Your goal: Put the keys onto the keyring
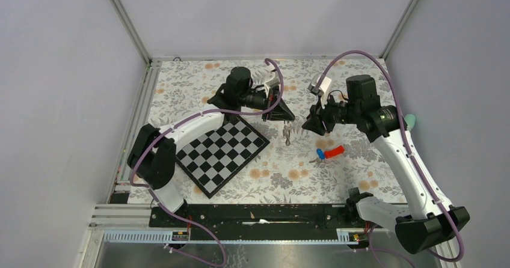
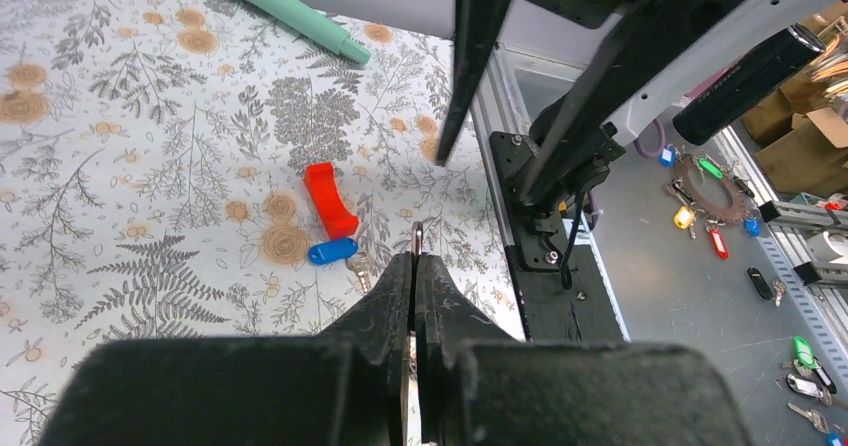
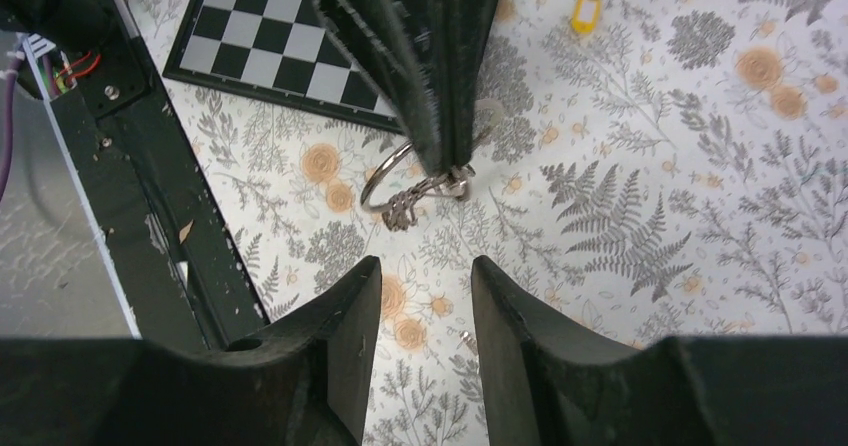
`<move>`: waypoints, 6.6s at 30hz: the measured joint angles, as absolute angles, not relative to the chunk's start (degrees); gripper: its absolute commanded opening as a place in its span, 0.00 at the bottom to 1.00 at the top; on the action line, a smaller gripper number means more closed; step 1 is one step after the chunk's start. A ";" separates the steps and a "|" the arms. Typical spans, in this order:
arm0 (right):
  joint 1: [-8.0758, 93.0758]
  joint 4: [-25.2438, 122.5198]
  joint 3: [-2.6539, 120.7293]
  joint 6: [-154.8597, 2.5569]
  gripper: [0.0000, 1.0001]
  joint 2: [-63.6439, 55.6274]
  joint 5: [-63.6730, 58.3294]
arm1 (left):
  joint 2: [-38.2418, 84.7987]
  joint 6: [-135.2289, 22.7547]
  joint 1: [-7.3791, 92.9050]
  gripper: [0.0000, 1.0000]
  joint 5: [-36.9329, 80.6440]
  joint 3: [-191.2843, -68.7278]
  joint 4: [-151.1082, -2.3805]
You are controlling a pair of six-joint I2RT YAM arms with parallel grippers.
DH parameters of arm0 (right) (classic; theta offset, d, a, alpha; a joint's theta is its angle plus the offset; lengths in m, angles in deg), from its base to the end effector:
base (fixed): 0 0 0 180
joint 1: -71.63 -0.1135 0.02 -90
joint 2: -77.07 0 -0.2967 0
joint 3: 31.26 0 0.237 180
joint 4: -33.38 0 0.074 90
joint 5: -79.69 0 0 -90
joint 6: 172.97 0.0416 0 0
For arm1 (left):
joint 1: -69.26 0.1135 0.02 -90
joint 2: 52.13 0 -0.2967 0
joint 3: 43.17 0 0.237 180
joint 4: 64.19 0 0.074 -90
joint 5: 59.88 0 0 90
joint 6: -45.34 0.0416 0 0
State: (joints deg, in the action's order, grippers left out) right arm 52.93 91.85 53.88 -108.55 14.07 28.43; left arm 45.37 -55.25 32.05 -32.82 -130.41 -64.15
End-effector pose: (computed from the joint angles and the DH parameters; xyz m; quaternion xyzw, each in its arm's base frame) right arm 0.1722 0.0858 0.4041 -0.4559 0.7233 0.2699 0.4429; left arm 0.2829 -0.2614 0.3490 0.4765 0.5598 -0.5878 0.3378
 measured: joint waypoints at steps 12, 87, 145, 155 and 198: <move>53.06 86.87 55.11 -105.34 0.65 12.15 27.73 | 39.33 -49.24 33.01 0.00 -31.90 -130.76 -74.36; 60.45 39.40 45.09 -62.96 0.31 3.08 58.39 | 37.82 -89.76 37.03 0.00 -25.10 -121.06 -42.16; 53.63 73.36 51.74 -97.58 0.00 2.94 51.55 | 36.93 -52.82 36.84 0.41 -30.22 -132.03 -73.22; 53.63 74.68 51.13 -99.89 0.00 4.30 50.90 | 37.85 -45.39 35.31 0.32 -35.25 -132.51 -81.02; 53.63 74.72 49.95 -100.57 0.21 5.13 48.78 | 39.90 -45.13 33.56 0.00 -34.09 -133.78 -83.80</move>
